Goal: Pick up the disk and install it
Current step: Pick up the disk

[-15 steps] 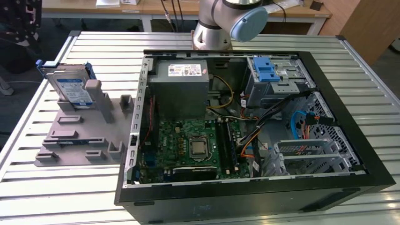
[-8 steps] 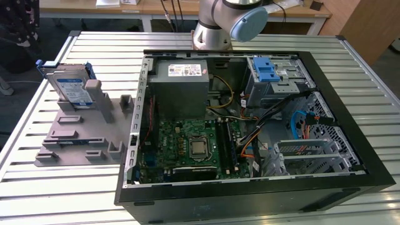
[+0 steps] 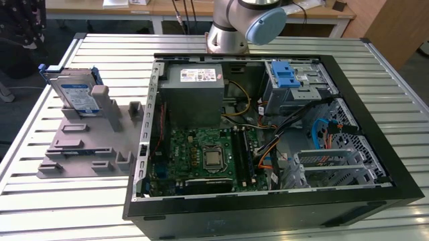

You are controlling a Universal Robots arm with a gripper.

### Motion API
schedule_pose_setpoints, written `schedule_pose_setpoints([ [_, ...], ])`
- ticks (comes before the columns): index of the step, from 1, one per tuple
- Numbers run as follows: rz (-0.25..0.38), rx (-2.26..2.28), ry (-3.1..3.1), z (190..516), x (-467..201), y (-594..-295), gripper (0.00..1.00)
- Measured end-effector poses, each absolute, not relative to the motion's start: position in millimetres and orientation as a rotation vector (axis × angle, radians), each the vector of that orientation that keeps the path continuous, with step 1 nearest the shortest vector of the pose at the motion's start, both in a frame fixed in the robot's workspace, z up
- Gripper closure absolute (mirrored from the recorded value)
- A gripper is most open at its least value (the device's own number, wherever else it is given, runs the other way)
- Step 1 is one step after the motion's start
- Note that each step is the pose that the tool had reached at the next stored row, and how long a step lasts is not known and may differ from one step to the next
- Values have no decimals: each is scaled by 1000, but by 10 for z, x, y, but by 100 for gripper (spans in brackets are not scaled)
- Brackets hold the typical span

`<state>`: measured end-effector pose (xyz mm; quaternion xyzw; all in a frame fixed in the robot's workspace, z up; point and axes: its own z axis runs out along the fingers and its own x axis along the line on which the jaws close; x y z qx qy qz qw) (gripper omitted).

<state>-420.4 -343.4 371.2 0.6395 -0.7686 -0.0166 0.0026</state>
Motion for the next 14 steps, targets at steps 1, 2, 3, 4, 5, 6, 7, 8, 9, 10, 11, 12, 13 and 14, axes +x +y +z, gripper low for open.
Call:
schedule_pose_setpoints([
  [1,-52,2012,-2405,3702,-4203,-3434,89],
  [2,-52,2018,-2400,3694,-4203,-3433,89],
  [3,-52,2020,-2397,3691,-4203,-3433,89],
  [4,-52,2020,-2397,3691,-4203,-3433,83],
  [5,-52,2020,-2397,3691,-4204,-3433,77],
  [6,-52,2021,-2397,3690,-4204,-3433,77],
  [7,-51,2021,-2398,3688,-4204,-3433,71],
  [8,-50,2023,-2399,3680,-4203,-3433,65],
  [9,-50,2026,-2396,3672,-4203,-3433,59],
  [10,-49,2036,-2387,3662,-4203,-3434,59],
  [11,-49,2051,-2374,3651,-4203,-3434,53],
  [12,-49,2066,-2361,3635,-4204,-3434,47],
  [13,-49,2079,-2349,3618,-4204,-3433,47],
  [14,-49,2092,-2338,3600,-4204,-3433,47],
])
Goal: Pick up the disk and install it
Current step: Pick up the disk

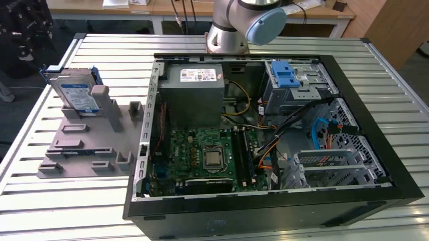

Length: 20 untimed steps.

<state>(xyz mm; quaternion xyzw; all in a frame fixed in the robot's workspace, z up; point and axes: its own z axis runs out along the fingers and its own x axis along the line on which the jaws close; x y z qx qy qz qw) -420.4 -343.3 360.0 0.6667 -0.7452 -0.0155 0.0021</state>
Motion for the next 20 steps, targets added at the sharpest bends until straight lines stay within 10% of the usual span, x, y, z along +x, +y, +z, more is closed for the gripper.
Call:
schedule_pose_setpoints([
  [20,-61,2160,-2284,3325,-4223,-3411,41],
])
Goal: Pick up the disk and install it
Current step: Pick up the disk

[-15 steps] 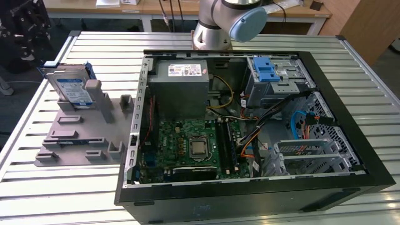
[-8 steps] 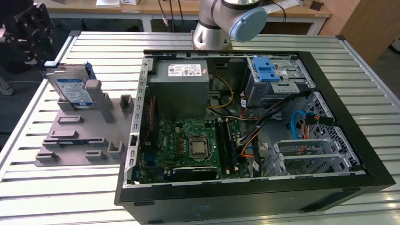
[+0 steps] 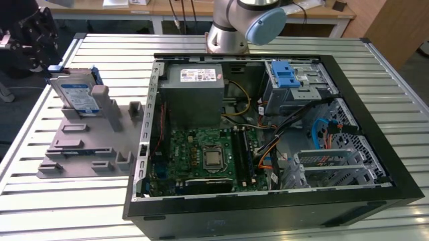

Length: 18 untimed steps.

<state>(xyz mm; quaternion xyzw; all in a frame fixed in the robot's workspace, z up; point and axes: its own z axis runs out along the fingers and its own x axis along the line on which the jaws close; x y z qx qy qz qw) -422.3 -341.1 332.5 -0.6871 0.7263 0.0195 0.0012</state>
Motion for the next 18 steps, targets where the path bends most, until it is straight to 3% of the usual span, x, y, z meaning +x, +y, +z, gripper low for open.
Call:
schedule_pose_setpoints([
  [13,62,-2157,2279,3155,-4244,-3357,41],
  [16,62,-2157,2279,3101,-4246,-3357,43],
  [17,62,-2157,2279,3088,-4248,-3356,49],
  [18,63,-2157,2279,3077,-4250,-3356,49],
])
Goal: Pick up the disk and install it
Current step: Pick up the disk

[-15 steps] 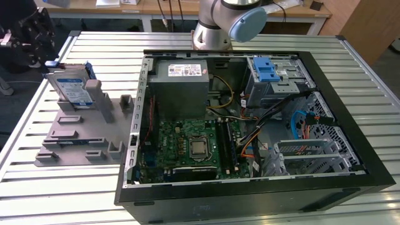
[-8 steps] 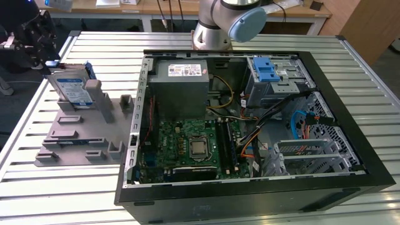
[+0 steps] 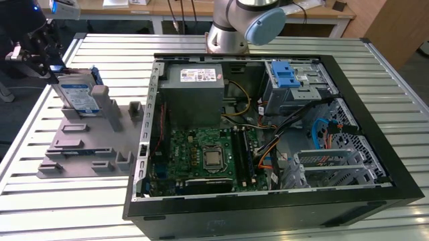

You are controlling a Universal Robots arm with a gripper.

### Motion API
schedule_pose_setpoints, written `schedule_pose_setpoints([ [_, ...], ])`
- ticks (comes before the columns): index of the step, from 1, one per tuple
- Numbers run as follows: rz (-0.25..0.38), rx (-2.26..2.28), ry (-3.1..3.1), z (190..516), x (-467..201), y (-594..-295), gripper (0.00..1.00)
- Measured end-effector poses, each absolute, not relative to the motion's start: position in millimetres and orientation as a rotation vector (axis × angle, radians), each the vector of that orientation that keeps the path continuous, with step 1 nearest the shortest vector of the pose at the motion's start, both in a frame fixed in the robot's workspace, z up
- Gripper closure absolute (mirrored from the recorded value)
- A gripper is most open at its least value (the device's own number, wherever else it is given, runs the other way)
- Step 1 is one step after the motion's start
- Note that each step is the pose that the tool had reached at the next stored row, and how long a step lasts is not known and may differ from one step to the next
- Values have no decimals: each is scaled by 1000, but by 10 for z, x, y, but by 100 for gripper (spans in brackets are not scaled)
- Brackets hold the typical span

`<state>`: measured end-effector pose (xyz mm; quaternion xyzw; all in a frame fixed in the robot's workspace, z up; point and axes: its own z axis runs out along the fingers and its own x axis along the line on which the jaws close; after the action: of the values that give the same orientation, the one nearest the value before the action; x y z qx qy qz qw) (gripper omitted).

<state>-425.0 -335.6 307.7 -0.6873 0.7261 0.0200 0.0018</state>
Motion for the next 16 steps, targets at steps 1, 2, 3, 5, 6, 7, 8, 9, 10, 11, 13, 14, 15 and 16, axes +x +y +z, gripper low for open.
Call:
schedule_pose_setpoints([
  [1,63,-2157,2278,3068,-4253,-3356,49],
  [2,63,-2157,2278,3060,-4256,-3355,49],
  [3,63,-2157,2278,3053,-4259,-3356,51],
  [5,63,-2157,2278,3041,-4264,-3356,58],
  [6,63,-2157,2278,3037,-4266,-3356,58],
  [7,64,-2157,2278,3034,-4266,-3355,58],
  [8,63,-2157,2278,3030,-4266,-3355,58],
  [9,63,-2157,2278,3025,-4266,-3354,58],
  [10,63,-2157,2278,3021,-4267,-3352,58],
  [11,63,-2156,2278,3015,-4267,-3351,58],
  [13,63,-2157,2278,2999,-4268,-3350,56],
  [14,64,-2157,2278,2989,-4269,-3350,50],
  [15,64,-2157,2278,2974,-4270,-3350,50],
  [16,64,-2157,2278,2961,-4271,-3350,50],
])
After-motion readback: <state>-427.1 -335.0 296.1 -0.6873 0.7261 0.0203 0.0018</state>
